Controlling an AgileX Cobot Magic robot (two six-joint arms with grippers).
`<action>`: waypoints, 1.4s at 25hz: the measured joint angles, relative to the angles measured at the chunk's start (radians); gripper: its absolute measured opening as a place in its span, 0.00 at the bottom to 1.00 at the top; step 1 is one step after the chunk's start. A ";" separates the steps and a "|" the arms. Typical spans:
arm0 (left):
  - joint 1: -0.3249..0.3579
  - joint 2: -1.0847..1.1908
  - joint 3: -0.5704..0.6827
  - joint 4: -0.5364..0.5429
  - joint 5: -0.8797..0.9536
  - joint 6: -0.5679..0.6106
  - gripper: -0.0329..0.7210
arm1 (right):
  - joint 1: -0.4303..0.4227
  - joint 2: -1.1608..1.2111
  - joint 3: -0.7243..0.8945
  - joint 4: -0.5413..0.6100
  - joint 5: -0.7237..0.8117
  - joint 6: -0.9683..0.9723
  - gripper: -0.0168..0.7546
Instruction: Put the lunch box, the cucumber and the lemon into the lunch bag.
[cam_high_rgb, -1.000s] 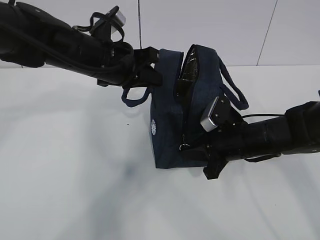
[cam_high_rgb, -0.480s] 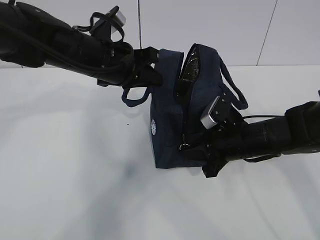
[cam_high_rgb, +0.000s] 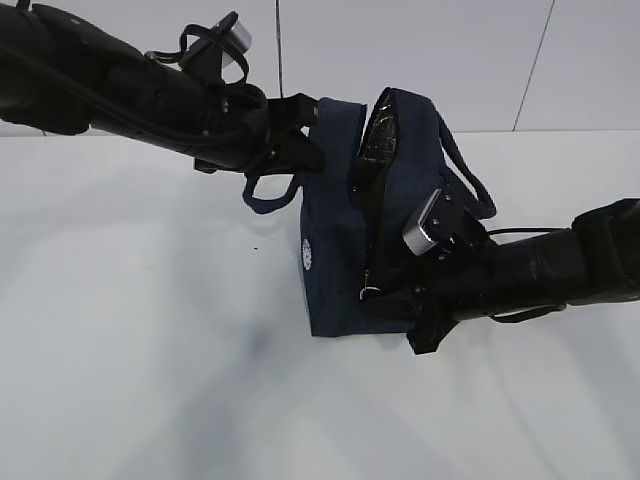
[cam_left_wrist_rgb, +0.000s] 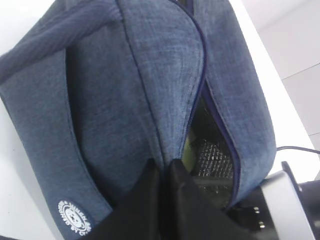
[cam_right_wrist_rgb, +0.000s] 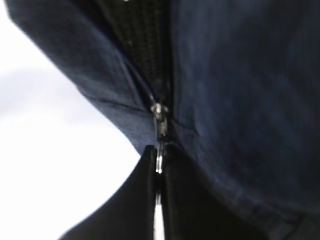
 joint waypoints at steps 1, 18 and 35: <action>0.000 0.000 0.000 0.000 0.000 0.000 0.04 | 0.000 -0.007 0.000 -0.014 0.000 0.004 0.03; 0.000 0.000 0.000 0.000 0.000 0.000 0.04 | 0.000 -0.064 0.000 -0.203 0.019 0.178 0.03; 0.000 0.000 0.000 0.000 0.000 0.000 0.04 | 0.000 -0.159 0.000 -0.357 -0.048 0.452 0.03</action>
